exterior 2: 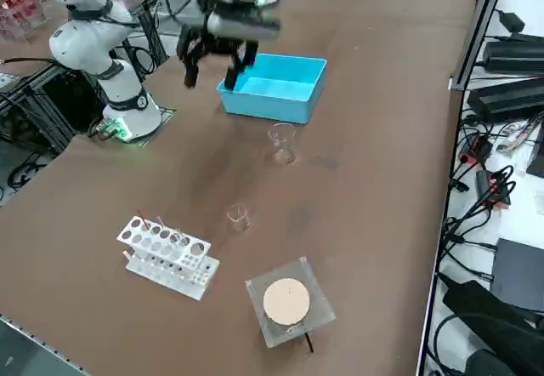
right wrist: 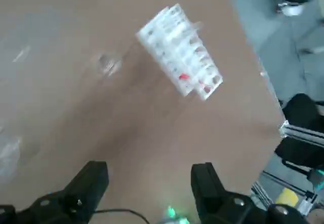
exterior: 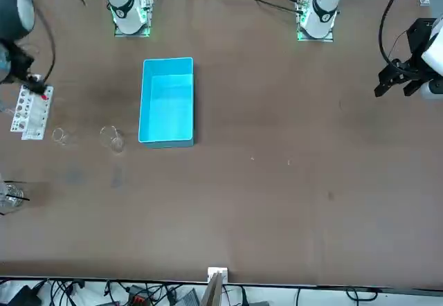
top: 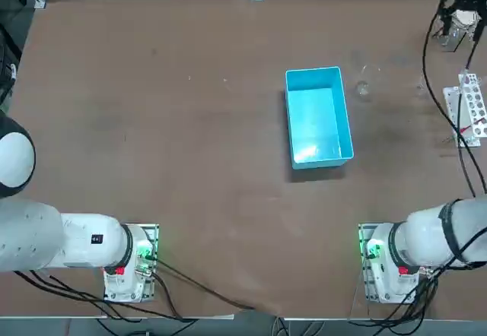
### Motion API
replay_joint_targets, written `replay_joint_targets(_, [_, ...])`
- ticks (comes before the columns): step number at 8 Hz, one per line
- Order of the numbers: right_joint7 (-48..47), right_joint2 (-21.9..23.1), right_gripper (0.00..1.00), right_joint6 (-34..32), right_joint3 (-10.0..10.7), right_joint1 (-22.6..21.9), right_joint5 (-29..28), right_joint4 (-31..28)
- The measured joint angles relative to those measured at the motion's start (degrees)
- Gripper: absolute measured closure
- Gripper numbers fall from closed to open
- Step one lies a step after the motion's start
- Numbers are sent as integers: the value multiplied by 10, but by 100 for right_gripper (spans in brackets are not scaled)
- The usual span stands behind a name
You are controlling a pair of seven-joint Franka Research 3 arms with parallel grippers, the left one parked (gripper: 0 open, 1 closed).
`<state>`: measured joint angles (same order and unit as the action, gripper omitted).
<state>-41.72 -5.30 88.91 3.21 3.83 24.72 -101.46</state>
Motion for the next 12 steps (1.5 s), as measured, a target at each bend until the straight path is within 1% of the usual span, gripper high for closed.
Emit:
replay_joint_targets(1, [-74,-3,0,38,0,4,46,-39])
replay_joint_targets(2, [-160,-1,0,78,-2,3,85,-82])
replay_joint_targets(3, [-254,4,0,122,-5,2,136,-129])
replay_joint_targets(4, [-356,11,0,172,-5,3,206,-183])
replay_joint_targets(5, [-469,17,0,214,-5,7,297,-237])
replay_joint_targets(7, [-700,16,0,239,-2,23,487,-320])
replay_joint_targets(8, [-814,9,0,242,-2,32,555,-353])
replay_joint_targets(9, [-904,-2,0,238,-2,38,601,-380])
replay_joint_targets(11, [-1023,-25,0,213,-2,41,638,-422])
replay_joint_targets(12, [-1084,-44,1,203,-4,40,663,-431])
